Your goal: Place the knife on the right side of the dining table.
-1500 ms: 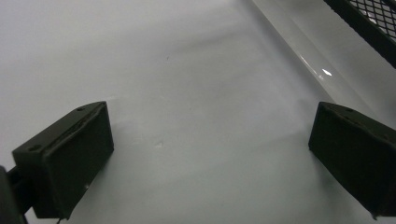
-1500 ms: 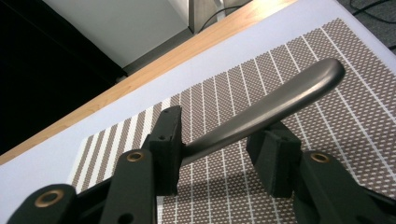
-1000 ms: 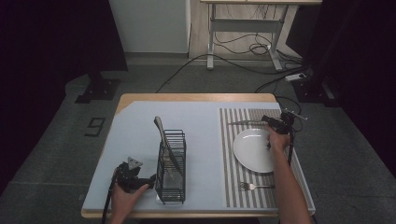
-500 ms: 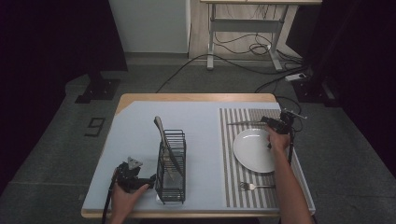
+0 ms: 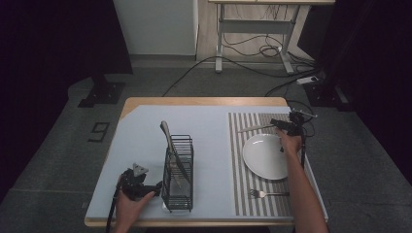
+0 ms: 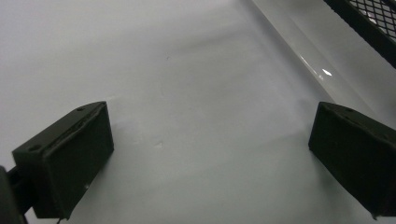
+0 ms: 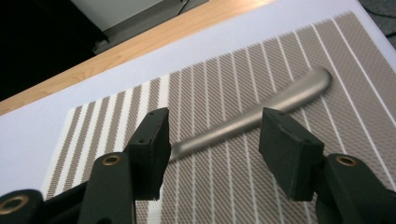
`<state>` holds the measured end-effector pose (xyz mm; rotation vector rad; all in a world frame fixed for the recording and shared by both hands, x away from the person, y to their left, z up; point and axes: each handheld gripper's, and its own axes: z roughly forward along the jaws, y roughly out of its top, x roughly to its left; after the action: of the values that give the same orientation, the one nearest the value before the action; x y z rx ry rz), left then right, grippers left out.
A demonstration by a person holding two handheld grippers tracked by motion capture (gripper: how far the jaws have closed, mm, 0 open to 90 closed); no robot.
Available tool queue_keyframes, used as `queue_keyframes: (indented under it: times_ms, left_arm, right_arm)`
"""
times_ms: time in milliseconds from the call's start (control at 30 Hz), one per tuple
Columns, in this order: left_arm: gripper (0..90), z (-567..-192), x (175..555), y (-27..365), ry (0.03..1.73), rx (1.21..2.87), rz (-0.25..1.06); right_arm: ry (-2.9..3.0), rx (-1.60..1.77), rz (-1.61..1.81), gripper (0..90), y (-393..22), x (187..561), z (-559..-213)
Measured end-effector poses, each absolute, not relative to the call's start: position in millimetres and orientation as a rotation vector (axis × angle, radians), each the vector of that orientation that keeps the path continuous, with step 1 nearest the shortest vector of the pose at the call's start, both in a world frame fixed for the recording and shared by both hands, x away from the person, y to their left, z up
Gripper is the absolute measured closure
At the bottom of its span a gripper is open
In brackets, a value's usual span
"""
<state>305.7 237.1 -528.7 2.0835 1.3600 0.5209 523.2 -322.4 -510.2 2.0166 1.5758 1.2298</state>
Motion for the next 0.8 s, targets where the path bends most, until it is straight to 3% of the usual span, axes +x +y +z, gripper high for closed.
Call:
queue_keyframes:
  times_ms: [800]
  left_arm:
    - [0.0, -528.7, 305.8, 237.2, 1.361, 2.082, 0.52]
  right_arm:
    - [1.784, 1.913, 1.022, 45.9, -297.3, 565.1, -516.0]
